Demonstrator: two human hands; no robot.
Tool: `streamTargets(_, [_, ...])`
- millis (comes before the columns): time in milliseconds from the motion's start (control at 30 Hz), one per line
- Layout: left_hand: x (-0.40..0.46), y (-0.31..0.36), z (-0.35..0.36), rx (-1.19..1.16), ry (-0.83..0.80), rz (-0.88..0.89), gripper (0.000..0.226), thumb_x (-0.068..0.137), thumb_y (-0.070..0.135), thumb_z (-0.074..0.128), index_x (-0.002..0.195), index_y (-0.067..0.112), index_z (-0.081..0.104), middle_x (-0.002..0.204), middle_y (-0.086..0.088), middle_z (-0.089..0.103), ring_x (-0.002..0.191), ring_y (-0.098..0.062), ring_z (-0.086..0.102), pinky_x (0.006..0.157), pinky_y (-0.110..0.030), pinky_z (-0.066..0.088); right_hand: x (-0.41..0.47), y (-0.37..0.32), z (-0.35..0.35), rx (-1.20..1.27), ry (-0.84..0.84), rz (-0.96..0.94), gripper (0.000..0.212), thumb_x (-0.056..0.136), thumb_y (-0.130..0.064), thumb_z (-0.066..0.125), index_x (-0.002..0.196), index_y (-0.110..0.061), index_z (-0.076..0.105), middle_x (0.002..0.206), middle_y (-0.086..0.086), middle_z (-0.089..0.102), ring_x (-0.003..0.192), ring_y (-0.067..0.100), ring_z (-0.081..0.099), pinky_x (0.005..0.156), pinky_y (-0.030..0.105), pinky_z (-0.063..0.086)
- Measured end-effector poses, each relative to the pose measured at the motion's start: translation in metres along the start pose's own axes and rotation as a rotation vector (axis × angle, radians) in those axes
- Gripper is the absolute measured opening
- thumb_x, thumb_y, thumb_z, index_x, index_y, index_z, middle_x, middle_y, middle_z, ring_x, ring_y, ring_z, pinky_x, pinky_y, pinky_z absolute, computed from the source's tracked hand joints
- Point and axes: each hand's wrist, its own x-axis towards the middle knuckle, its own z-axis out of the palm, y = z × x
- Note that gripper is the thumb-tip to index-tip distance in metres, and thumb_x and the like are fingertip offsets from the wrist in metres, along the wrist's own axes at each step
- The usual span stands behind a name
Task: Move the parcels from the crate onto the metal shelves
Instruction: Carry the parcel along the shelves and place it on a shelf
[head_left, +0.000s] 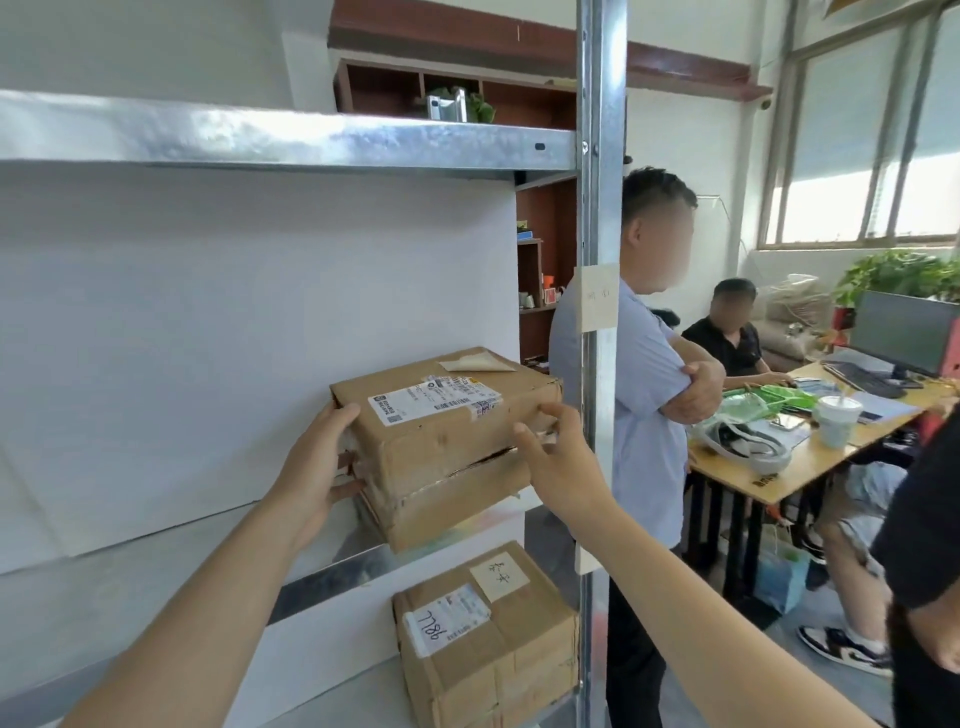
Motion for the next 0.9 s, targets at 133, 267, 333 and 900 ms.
streamTargets(133, [0.012, -0.004, 0.011, -0.017, 0.037, -0.047, 0.027, 0.105, 0.043, 0.051, 0.107, 0.027, 0.073, 0.101, 0.010, 0.074, 0.085, -0.023, 0.063, 0.076, -0.038, 0.048, 0.012, 0.003, 0.000, -0.027, -0.032, -0.026, 0.044, 0.106, -0.037, 0.055, 0.147, -0.024, 0.045, 0.117, -0.013, 0.057, 0.081, -0.014, 0.057, 0.056, 0.005, 0.044])
streamTargets(267, [0.022, -0.007, 0.026, -0.023, 0.059, -0.050, 0.028, 0.106, 0.042, 0.050, 0.102, 0.026, 0.072, 0.089, 0.004, 0.074, 0.080, -0.019, 0.063, 0.070, -0.036, 0.049, 0.020, 0.010, -0.003, -0.013, -0.025, -0.020, 0.045, 0.105, -0.037, 0.055, 0.148, -0.027, 0.046, 0.133, 0.002, 0.048, 0.077, 0.002, 0.060, 0.064, 0.014, 0.042])
streamTargets(333, [0.024, -0.010, 0.034, -0.025, 0.048, -0.048, 0.029, 0.107, 0.044, 0.049, 0.108, 0.025, 0.071, 0.095, 0.000, 0.073, 0.081, -0.020, 0.063, 0.069, -0.036, 0.049, 0.022, 0.013, -0.006, -0.005, -0.020, -0.010, 0.047, 0.104, -0.037, 0.055, 0.149, -0.030, 0.046, 0.137, 0.003, 0.040, 0.082, 0.003, 0.060, 0.072, 0.016, 0.044])
streamTargets(900, [0.005, -0.022, 0.073, -0.099, 0.111, -0.069, 0.040, 0.110, 0.045, 0.043, 0.137, 0.022, 0.061, 0.144, -0.005, 0.060, 0.125, -0.029, 0.060, 0.101, -0.050, 0.048, 0.013, 0.023, -0.035, 0.012, -0.137, -0.093, 0.054, 0.108, -0.032, 0.049, 0.161, -0.025, 0.039, 0.141, -0.008, 0.046, 0.129, 0.011, 0.046, 0.095, 0.015, 0.033])
